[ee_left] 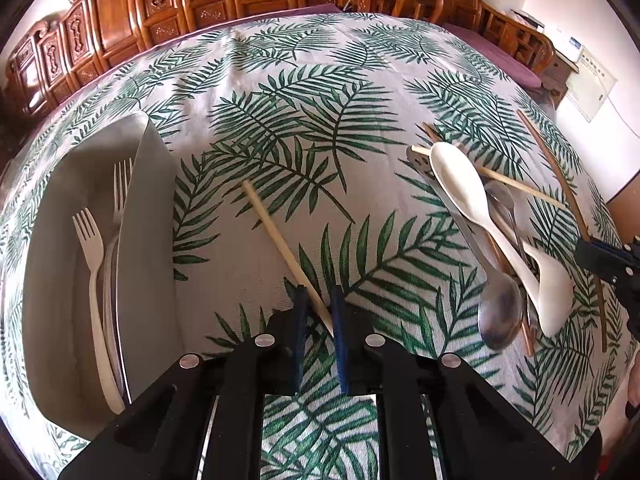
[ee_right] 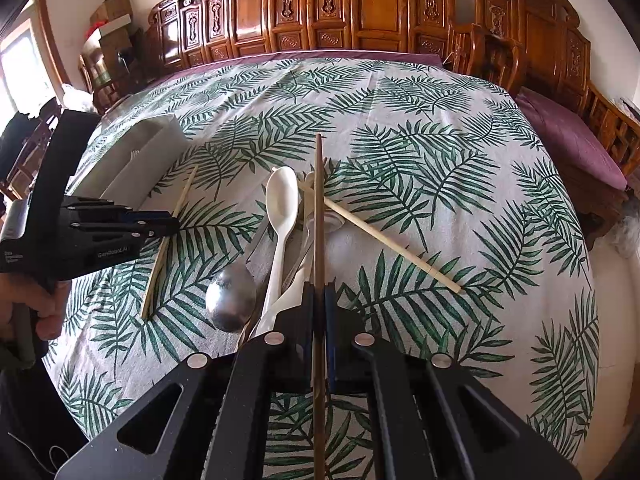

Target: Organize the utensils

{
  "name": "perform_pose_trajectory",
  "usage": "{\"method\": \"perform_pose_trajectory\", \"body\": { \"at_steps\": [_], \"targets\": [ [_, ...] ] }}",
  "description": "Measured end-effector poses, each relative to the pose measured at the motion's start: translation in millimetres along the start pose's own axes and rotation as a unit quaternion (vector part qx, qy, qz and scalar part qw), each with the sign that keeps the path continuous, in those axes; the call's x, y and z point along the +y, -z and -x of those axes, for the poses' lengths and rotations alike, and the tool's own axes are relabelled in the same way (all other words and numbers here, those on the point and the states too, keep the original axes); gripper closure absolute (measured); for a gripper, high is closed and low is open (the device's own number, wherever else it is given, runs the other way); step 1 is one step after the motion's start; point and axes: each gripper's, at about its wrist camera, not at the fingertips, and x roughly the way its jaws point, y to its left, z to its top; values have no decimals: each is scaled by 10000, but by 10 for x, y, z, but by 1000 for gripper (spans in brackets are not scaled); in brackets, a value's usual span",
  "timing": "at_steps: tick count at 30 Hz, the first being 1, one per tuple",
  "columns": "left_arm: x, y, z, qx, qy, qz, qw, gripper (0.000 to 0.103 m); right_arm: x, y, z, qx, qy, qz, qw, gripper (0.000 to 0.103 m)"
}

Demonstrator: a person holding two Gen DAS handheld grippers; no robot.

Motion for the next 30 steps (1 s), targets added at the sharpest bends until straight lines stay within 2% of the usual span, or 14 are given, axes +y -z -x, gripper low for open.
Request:
{"method": "perform_pose_trajectory", "body": {
  "at_steps": [4,9,19,25,30],
  "targets": [
    [30,68,41,91,69,-59,9999,99,79,-33,38,7,34,91,10000,97],
    [47,139,136,51,150,-55,9999,99,177,-111,113,-31,80,170,9998,97],
    [96,287,889,-609,399,-107,9973,99,465,-219,310,-52,15,181,9998,97],
    [209,261,1339,-970,468,-40,9942,99,719,-347,544,-158,56,353,9992,97],
    [336,210,1517,-1143,449,42,9924,99,846,-452,629,-221,19,431,9988,97]
  ]
}}
